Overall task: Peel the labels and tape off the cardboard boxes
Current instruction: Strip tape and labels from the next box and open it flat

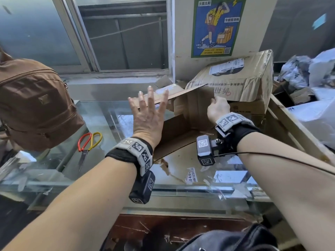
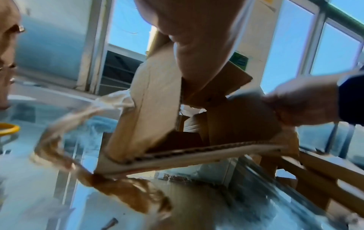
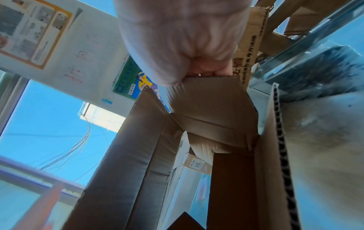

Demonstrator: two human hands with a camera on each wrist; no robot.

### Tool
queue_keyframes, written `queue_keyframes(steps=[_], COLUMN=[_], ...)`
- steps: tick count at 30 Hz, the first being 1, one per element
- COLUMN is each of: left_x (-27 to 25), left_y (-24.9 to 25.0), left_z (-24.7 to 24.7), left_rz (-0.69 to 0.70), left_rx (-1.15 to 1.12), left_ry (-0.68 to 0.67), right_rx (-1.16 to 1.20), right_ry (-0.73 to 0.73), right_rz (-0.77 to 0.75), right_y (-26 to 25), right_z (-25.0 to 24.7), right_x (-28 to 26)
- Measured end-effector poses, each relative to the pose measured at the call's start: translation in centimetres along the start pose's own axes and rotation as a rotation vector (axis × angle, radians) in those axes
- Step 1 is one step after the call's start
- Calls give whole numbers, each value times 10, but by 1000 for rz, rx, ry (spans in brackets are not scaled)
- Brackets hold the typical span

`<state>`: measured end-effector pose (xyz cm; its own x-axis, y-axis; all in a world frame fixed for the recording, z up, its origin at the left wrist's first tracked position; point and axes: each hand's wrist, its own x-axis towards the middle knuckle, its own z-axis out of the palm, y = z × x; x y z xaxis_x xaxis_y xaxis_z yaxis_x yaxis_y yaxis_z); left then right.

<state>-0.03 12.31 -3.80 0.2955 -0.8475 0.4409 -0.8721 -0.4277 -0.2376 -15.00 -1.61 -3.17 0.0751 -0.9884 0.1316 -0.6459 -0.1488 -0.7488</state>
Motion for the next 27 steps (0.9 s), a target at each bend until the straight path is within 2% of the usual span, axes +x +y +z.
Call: queue_keyframes(steps=[2, 4, 6, 8, 11, 16, 19, 21, 24, 26, 27], left_x=[1, 0, -3, -8, -12, -13, -10, -9, -15, -21, -26], left_y=[-6, -12, -17, -21, -26, -35, -35, -31, -28, -28, -26], left_z=[-4, -6, -6, -4, 0, 2, -1, -4, -3, 6, 11], left_rz=[-154, -268, -211, -104, -61, -156, -212, -174, -18, 114, 187], left_rx=[-195, -500, -666, -671, -637, -684, -775, -743, -656, -607, -583], left_ry=[10, 15, 54, 104, 98, 9, 140, 223, 268, 230, 188], right_rx=[16, 56, 128, 221, 311, 343, 437, 482, 425, 374, 233], right_ry=[34, 45, 48, 47, 47, 88, 70, -61, -379, -505, -505], right_rz=[33, 67, 114, 177, 233, 181, 168, 227, 309, 382, 436], right_y=[5, 8, 11, 13, 14, 10, 5, 11, 25, 27, 24], right_z=[1, 3, 7, 10, 13, 19, 19, 22, 9, -4, -12], right_x=[-1, -3, -3, -4, -4, -11, -13, -6, -4, -8, -15])
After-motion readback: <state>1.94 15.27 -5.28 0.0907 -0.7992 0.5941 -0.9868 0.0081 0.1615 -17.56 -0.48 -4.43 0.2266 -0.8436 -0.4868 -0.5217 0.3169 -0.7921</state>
